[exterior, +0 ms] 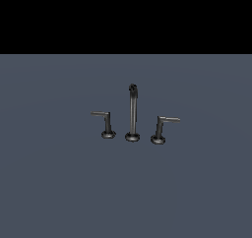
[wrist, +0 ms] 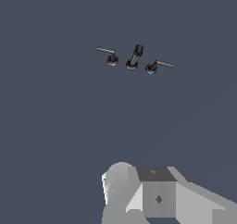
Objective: Turn on the faucet by rotating a designated handle.
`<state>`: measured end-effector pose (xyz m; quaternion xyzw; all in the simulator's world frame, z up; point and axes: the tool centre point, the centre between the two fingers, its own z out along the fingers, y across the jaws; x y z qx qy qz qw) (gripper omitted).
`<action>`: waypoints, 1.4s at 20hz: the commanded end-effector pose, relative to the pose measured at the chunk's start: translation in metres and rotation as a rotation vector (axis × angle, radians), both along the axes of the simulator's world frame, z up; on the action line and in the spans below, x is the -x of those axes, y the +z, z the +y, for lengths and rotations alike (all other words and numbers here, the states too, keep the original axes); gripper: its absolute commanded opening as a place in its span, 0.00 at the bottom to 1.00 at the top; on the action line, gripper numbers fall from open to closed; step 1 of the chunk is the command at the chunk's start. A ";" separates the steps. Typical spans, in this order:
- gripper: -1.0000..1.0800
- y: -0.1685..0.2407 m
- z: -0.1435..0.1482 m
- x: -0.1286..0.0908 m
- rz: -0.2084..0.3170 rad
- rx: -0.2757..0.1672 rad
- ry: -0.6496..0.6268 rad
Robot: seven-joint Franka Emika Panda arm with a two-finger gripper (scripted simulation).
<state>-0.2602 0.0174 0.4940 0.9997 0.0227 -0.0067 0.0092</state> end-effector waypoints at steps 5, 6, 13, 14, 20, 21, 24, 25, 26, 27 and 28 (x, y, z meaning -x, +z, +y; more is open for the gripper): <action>0.00 -0.003 0.001 -0.002 0.000 0.000 -0.011; 0.00 -0.004 0.001 -0.003 0.000 0.000 -0.017; 0.00 -0.023 0.005 -0.018 -0.001 -0.001 -0.101; 0.00 -0.028 0.005 -0.022 -0.002 -0.001 -0.119; 0.00 -0.059 0.008 -0.048 -0.003 -0.002 -0.257; 0.00 -0.066 0.008 -0.053 -0.004 -0.002 -0.284; 0.00 -0.086 0.008 -0.070 -0.005 -0.003 -0.370; 0.00 -0.092 0.007 -0.075 -0.005 -0.003 -0.399; 0.00 -0.099 0.007 -0.081 -0.006 -0.003 -0.428; 0.00 -0.106 0.006 -0.086 -0.006 -0.003 -0.457; 0.00 -0.112 0.005 -0.092 -0.006 -0.003 -0.486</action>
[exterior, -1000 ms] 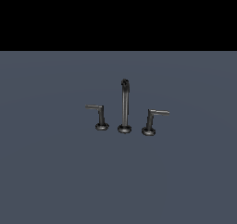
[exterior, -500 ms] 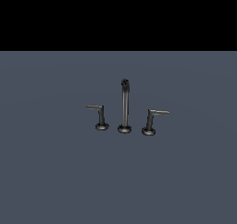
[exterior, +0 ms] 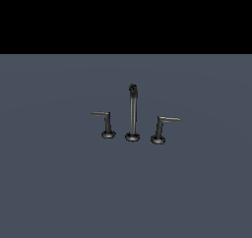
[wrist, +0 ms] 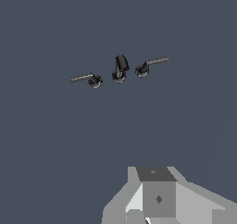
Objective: Turn on the faucet by rotating a designated handle.
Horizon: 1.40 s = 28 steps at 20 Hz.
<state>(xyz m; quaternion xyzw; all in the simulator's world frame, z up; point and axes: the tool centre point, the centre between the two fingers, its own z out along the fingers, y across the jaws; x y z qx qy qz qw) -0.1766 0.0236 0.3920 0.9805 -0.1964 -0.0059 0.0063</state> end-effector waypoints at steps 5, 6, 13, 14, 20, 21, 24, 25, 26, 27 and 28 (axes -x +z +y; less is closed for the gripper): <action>0.00 -0.044 -0.008 -0.036 -0.003 -0.002 -0.190; 0.00 -0.050 -0.010 -0.041 -0.003 -0.002 -0.219; 0.00 -0.097 -0.028 -0.077 -0.006 -0.003 -0.422; 0.00 -0.104 -0.031 -0.082 -0.007 -0.003 -0.451; 0.00 -0.144 -0.054 -0.110 -0.009 -0.003 -0.626; 0.00 -0.150 -0.058 -0.114 -0.009 -0.003 -0.656; 0.00 -0.171 -0.072 -0.126 -0.011 -0.002 -0.746; 0.00 -0.178 -0.077 -0.130 -0.011 -0.002 -0.777; 0.00 -0.185 -0.082 -0.134 -0.012 -0.001 -0.808; 0.00 -0.192 -0.087 -0.137 -0.012 -0.001 -0.839; 0.00 -0.199 -0.093 -0.141 -0.012 -0.001 -0.871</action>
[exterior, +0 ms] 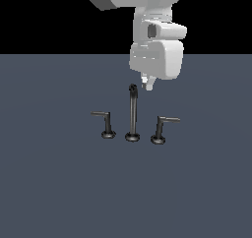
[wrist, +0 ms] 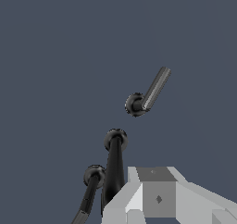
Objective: Turn on the faucet by rotating a designated handle.
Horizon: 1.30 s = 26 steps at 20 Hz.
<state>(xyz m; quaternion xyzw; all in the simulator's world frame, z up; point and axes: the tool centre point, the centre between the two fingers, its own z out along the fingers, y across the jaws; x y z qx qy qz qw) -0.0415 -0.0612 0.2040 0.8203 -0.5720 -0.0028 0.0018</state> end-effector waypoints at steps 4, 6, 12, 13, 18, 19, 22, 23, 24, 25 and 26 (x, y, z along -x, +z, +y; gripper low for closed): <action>0.00 -0.040 -0.032 -0.018 -0.002 0.003 -0.178; 0.00 -0.053 -0.044 -0.022 -0.003 0.003 -0.237; 0.00 -0.085 -0.073 -0.031 -0.005 0.005 -0.384; 0.00 -0.089 -0.077 -0.032 -0.005 0.005 -0.403; 0.00 -0.103 -0.091 -0.034 -0.006 0.004 -0.469; 0.00 -0.104 -0.093 -0.034 -0.006 0.004 -0.477; 0.00 -0.106 -0.095 -0.034 -0.006 0.003 -0.486; 0.00 -0.106 -0.095 -0.034 -0.006 0.003 -0.486; 0.00 -0.106 -0.095 -0.034 -0.006 0.003 -0.486; 0.00 -0.106 -0.095 -0.034 -0.006 0.003 -0.486; 0.00 -0.106 -0.094 -0.034 -0.006 0.003 -0.485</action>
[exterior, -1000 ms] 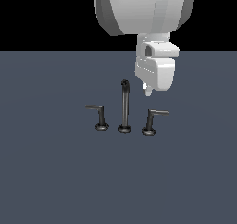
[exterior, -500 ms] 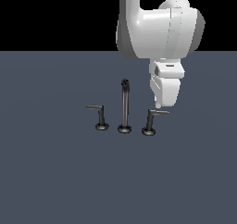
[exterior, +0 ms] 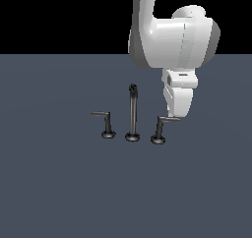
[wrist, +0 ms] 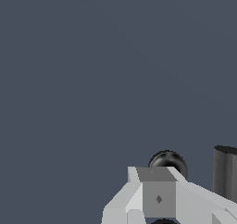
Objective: Turn on the faucet by rotating a designated handle.
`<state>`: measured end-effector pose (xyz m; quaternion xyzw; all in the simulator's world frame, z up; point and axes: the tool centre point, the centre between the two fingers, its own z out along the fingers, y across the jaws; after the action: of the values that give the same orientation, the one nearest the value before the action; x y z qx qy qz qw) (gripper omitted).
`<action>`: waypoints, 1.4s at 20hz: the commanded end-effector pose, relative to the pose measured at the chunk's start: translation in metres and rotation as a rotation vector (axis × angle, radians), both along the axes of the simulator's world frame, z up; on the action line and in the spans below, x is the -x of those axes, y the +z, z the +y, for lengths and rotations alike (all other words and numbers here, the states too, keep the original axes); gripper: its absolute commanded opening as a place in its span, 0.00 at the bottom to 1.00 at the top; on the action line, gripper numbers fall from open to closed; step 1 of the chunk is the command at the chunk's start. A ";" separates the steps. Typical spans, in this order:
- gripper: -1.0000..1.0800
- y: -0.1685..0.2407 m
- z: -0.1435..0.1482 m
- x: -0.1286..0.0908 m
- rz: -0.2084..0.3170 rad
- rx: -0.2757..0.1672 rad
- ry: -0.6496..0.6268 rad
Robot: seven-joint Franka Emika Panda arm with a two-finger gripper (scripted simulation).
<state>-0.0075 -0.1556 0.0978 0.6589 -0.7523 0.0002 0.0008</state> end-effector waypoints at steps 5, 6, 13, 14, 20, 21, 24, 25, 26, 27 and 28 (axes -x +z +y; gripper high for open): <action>0.00 0.000 -0.006 0.017 0.000 0.000 0.000; 0.00 0.000 -0.007 0.021 0.000 0.000 0.000; 0.00 0.000 -0.014 0.042 -0.001 -0.001 -0.001; 0.00 0.000 -0.007 0.032 -0.012 -0.001 0.011; 0.00 0.000 -0.001 0.053 -0.008 -0.001 0.006; 0.00 0.000 0.000 0.056 -0.007 -0.001 0.005; 0.00 0.000 0.002 0.067 -0.005 -0.001 0.003; 0.00 0.000 0.003 0.071 -0.004 -0.001 0.002; 0.00 0.000 0.004 0.074 -0.003 -0.001 0.001; 0.00 0.000 0.005 0.078 -0.002 -0.001 0.000; 0.00 0.000 0.006 0.081 -0.002 -0.001 -0.001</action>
<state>-0.0788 -0.1547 0.0978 0.6574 -0.7535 0.0051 -0.0030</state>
